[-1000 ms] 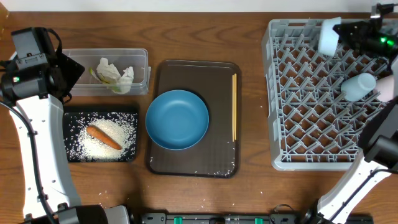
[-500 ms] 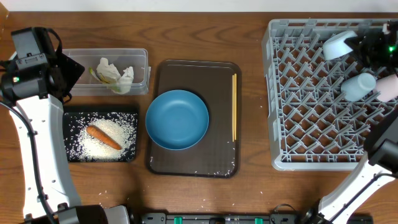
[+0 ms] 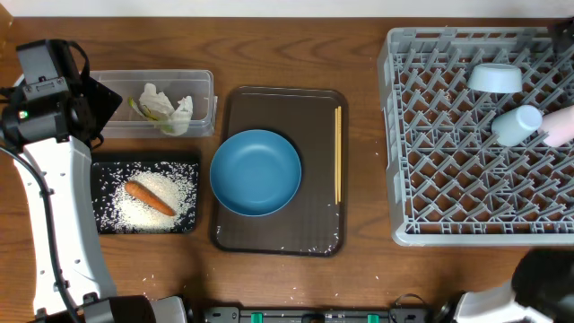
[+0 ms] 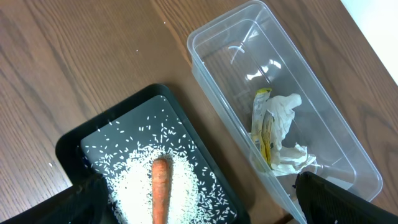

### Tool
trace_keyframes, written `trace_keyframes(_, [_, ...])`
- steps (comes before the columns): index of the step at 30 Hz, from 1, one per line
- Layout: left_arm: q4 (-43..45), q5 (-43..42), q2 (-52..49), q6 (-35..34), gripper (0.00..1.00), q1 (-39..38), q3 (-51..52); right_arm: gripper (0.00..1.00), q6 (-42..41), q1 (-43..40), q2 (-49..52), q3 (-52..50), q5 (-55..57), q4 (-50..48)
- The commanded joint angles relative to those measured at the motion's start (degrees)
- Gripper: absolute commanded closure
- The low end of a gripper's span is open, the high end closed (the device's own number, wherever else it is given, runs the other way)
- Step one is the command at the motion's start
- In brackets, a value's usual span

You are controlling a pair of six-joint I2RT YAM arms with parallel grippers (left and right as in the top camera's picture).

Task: Sort waste into correct bins and load items into the dishwasher rack
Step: 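Carry the bowl to the rack and set it upside down, then reach the right gripper to the blue plate rim and grasp it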

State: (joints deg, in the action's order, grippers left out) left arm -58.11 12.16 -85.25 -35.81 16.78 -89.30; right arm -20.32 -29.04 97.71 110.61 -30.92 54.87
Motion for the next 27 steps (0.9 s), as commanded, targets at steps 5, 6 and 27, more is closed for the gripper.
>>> trace_keyframes(5, [-0.1, 0.3, -0.3, -0.1, 0.02, 0.2, -0.4, 0.01, 1.7, 13.8, -4.5, 0.1, -14.7, 2.6])
trace_keyframes(6, [-0.1, 0.3, -0.3, -0.1, 0.02, 0.2, -0.4, 0.01, 3.2, 16.5, -4.4, 0.1, -13.7, 3.1])
trace_keyframes(27, [-0.1, 0.3, -0.3, -0.1, 0.02, 0.2, -0.4, 0.01, 17.4, 75.8, 22.4, 0.0, 23.2, 8.0])
